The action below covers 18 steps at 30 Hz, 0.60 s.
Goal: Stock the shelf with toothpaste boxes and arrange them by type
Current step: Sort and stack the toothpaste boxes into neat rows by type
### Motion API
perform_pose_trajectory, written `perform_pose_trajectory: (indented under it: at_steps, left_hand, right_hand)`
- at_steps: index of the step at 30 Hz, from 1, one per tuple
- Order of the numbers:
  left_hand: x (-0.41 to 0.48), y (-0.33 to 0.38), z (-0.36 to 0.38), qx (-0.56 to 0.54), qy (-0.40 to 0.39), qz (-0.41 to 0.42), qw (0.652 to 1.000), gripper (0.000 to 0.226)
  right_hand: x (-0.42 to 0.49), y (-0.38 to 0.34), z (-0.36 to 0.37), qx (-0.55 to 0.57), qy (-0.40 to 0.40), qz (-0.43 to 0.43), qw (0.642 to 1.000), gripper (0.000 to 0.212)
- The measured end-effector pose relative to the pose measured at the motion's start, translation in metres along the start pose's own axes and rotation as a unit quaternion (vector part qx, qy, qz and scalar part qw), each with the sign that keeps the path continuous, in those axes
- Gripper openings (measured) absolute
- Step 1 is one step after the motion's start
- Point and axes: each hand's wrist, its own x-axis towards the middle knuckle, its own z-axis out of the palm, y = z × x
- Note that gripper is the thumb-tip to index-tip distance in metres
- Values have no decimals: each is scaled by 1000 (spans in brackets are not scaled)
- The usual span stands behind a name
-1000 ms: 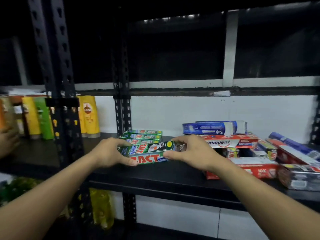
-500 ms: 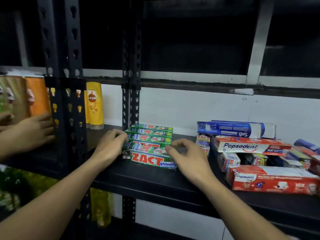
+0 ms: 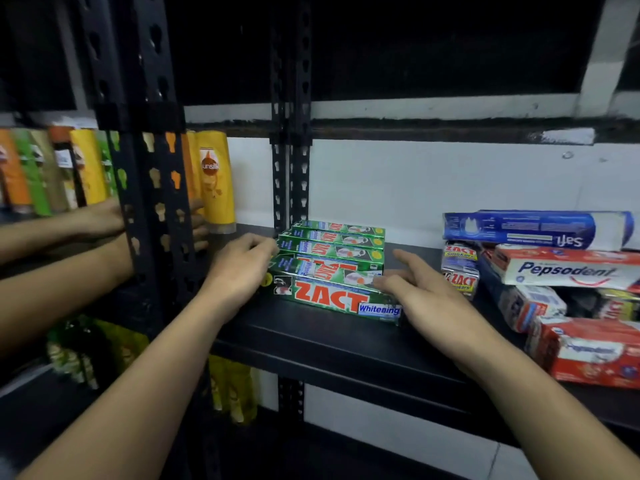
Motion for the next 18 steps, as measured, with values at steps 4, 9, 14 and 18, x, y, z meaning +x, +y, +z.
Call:
perform_pose_trajectory:
  at_steps: [4, 9, 14, 18]
  left_hand:
    - [-2, 2, -1, 0, 1, -4, 1000, 18]
    - [-4, 2, -1, 9, -10, -9, 1000, 17]
    - [-6, 5, -2, 8, -10, -11, 1000, 17]
    - [-9, 5, -2, 11, -2, -7, 1000, 16]
  right_hand:
    - [-5, -4, -2, -5, -21, 2, 1000, 52]
    - [-7, -5, -2, 15, -27, -3, 1000, 57]
    - [-7, -5, -3, 28, -26, -5, 999, 58]
    - [-8, -1, -2, 23, 2, -6, 1000, 65]
